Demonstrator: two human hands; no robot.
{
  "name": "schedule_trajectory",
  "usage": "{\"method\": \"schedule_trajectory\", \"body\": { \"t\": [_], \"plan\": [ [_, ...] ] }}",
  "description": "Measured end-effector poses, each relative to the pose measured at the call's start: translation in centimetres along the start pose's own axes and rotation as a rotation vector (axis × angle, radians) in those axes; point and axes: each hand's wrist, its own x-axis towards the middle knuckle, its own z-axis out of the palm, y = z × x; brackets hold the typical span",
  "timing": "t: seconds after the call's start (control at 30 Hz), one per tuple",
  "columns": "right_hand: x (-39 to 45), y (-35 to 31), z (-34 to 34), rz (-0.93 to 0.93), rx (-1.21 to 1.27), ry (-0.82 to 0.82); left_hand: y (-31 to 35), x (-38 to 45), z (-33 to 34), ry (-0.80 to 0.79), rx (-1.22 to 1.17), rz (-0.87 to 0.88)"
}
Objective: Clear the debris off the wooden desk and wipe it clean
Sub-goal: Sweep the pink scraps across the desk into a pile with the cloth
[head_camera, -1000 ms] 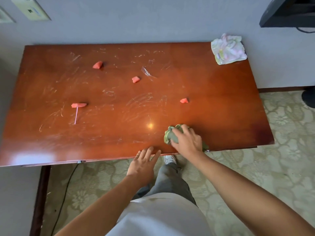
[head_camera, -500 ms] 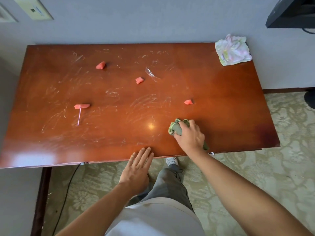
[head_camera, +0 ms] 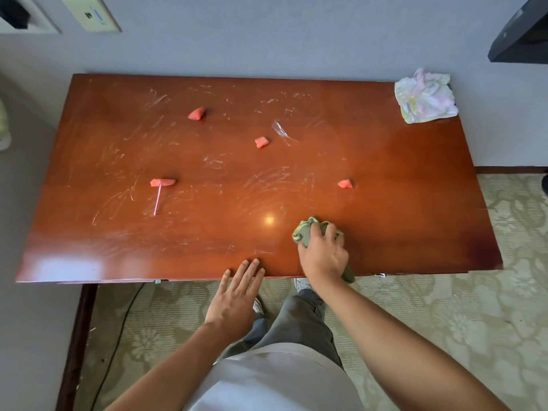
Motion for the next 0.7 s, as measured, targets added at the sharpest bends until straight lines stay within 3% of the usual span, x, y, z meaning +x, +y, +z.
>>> {"method": "schedule_trajectory", "body": {
  "t": [0.2,0.23,0.33,0.37,0.47,0.53,0.63,0.7],
  "plan": [
    [-4.8,-3.5,2.3,-0.558,-0.020,0.001,-0.8,-0.6,-0.5,0.048,-0.045,-0.072],
    [-4.3,-3.0,2.2,-0.504,-0.019,-0.004,-1.1,-0.8,-0.7,0.037,-0.039,-0.066],
    [-2.9,-1.3,1.0,-0.047,0.044,-0.011,-2.0,-1.2,-1.2,0.007,-0.014,-0.065],
    [-2.8,-1.2,1.0,0.031,0.051,-0.022,-2.1,-1.2,-1.5,0.006,-0.008,-0.078],
    [-3.5,-3.5,0.8,0.041,0.063,-0.038,-2.2,-1.4,-1.7,-0.020,-0.029,-0.077],
    [-4.3,-5.4,1.0,-0.134,0.069,-0.040,-2.5,-1.3,-1.9,-0.007,-0.074,-0.080],
    [-4.0,-5.9,1.4,-0.593,-0.007,-0.102,-3.4,-1.5,-1.6,0.008,-0.115,-0.057],
    [-2.0,-4.1,0.7,-0.676,-0.042,-0.162,-3.8,-1.5,-1.3,0.011,-0.109,-0.049]
  ]
}}
